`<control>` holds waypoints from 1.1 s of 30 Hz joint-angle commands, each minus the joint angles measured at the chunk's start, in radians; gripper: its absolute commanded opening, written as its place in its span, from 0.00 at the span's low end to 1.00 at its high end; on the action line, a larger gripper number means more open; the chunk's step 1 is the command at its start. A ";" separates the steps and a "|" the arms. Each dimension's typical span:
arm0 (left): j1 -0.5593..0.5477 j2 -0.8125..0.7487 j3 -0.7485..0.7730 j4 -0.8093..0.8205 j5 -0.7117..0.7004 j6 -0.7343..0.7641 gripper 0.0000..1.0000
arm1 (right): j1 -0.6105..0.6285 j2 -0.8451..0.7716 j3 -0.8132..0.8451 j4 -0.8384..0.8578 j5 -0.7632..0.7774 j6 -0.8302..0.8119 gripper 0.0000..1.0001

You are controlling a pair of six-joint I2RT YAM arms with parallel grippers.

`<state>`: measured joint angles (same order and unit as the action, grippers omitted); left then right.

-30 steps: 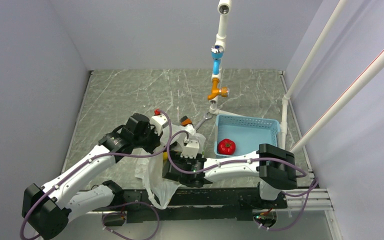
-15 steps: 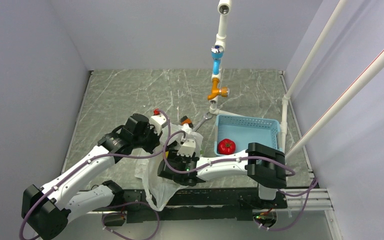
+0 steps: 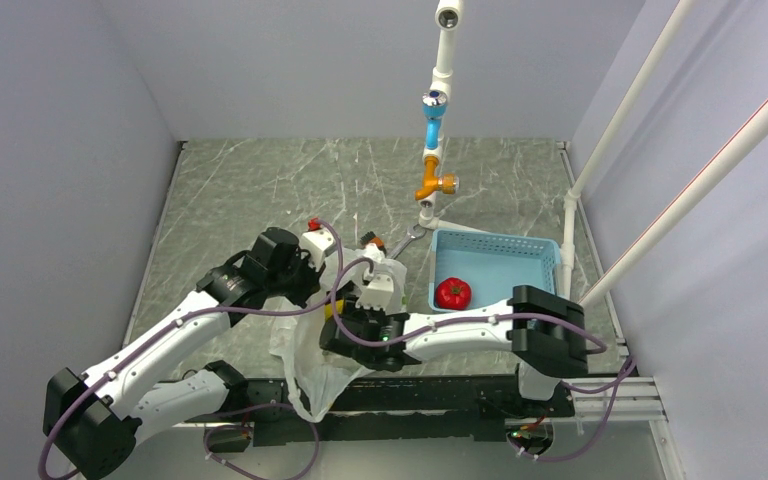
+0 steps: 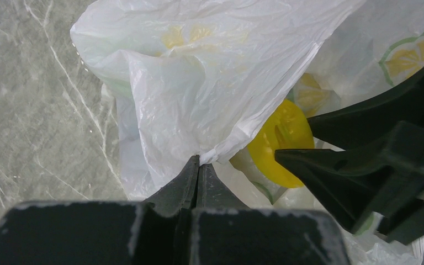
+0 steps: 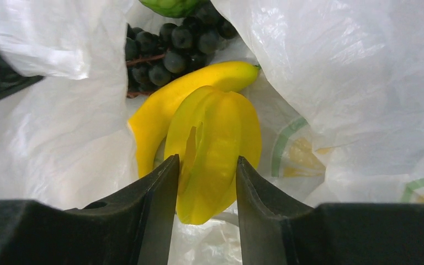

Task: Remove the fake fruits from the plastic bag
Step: Take out the fake fruit from the plastic bag, then place the fake fruit in the bin.

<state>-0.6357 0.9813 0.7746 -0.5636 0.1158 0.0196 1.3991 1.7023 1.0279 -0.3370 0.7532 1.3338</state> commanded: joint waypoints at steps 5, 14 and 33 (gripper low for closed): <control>-0.007 0.004 0.046 0.000 -0.044 0.006 0.00 | -0.001 -0.240 -0.139 0.288 -0.010 -0.262 0.34; -0.007 -0.010 0.049 -0.007 -0.111 0.000 0.00 | -0.003 -0.549 -0.273 0.502 -0.167 -0.581 0.34; -0.007 -0.008 0.056 -0.022 -0.182 -0.012 0.00 | -0.008 -1.128 -0.285 -0.508 0.516 -0.032 0.36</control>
<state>-0.6384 0.9707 0.7876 -0.5888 -0.0513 0.0151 1.3956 0.6197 0.7273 -0.4053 1.0107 0.8902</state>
